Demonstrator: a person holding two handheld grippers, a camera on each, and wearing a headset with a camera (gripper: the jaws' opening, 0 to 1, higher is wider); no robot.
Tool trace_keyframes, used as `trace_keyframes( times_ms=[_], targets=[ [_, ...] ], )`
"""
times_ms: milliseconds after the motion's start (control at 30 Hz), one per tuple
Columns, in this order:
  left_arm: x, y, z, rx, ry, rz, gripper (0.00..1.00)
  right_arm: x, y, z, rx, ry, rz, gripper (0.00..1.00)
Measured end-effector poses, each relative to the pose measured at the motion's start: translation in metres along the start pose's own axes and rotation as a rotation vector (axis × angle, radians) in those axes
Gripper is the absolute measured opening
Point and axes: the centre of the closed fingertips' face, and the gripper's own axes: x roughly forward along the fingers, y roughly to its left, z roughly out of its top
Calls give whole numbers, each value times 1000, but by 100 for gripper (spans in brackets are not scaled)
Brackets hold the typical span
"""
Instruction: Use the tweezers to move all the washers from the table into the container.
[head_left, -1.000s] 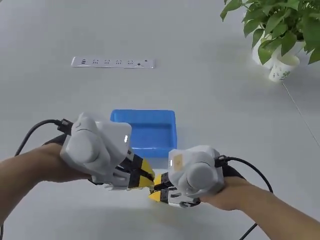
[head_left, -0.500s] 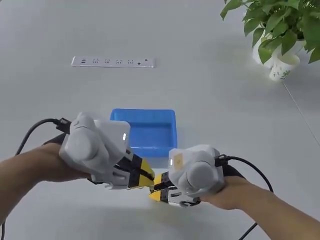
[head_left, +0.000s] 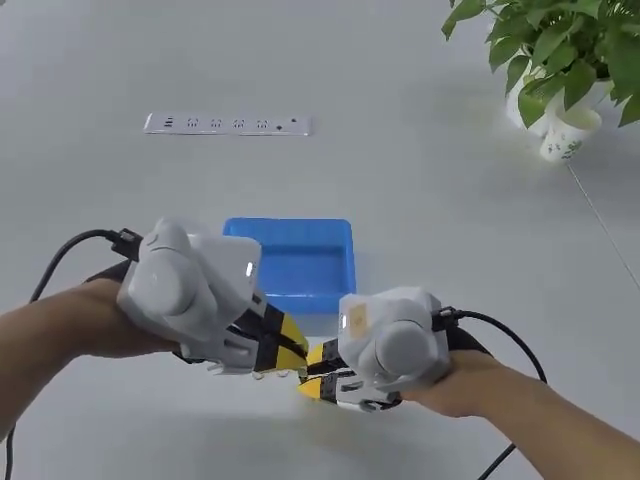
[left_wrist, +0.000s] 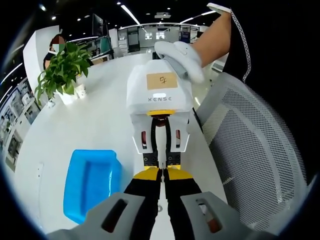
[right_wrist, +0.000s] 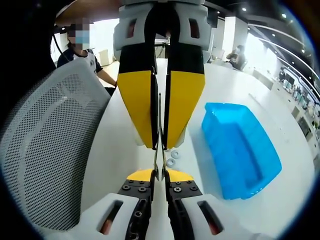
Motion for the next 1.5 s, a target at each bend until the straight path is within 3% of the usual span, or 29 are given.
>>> trace_keyframes(
  times_ms=[933,1500],
  targets=[
    [8,16,10,23,-5,2,7,-12,-17,-9,32,-4,-56,11],
    [16,19,10,27,6,-16,7,-12,-18,-18,52,-4,-61,12]
  ],
)
